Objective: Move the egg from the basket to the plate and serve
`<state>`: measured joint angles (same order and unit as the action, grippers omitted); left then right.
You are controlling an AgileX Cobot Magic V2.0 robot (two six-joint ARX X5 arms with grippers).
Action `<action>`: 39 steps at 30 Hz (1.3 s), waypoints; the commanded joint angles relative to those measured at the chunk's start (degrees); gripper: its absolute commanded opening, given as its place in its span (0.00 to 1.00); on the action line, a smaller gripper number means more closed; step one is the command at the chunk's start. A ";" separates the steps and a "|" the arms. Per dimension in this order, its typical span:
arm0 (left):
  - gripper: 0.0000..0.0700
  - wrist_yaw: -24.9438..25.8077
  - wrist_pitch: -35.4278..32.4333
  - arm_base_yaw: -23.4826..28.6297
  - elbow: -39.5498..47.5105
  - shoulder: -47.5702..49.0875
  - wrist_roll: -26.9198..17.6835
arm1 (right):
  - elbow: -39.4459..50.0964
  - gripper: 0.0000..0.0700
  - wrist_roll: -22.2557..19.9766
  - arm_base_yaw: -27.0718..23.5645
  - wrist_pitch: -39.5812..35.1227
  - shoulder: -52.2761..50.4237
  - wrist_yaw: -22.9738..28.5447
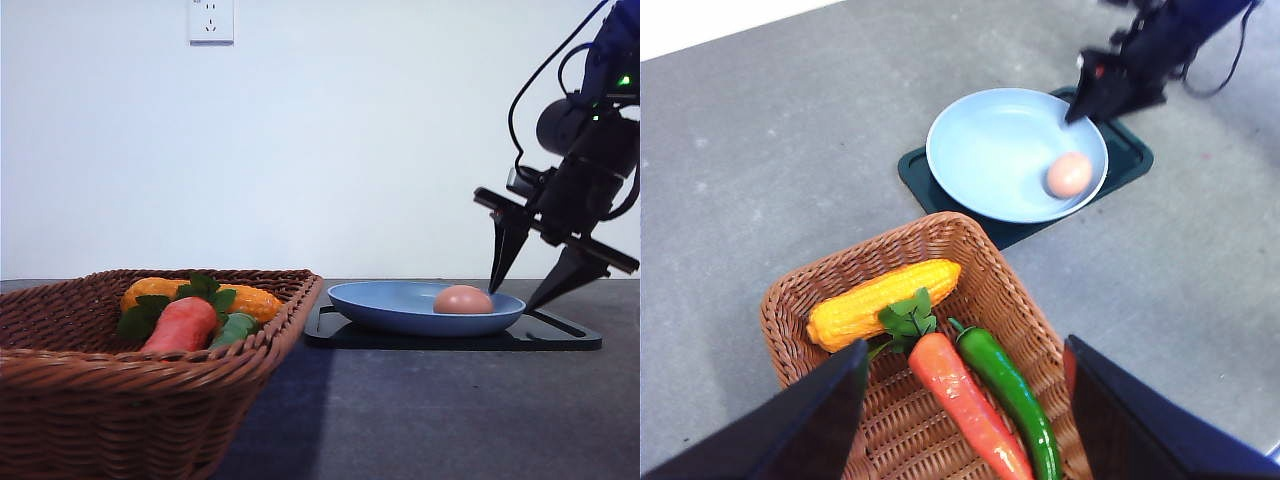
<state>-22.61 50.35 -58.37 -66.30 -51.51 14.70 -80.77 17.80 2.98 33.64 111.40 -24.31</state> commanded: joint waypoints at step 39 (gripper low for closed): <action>0.00 8.32 -27.60 28.97 27.57 8.25 -4.29 | 37.93 0.00 -12.42 32.08 -4.15 -74.75 42.39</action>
<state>-14.60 24.10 -28.93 -38.88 -43.54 7.55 -44.69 5.74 34.57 31.75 37.45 17.83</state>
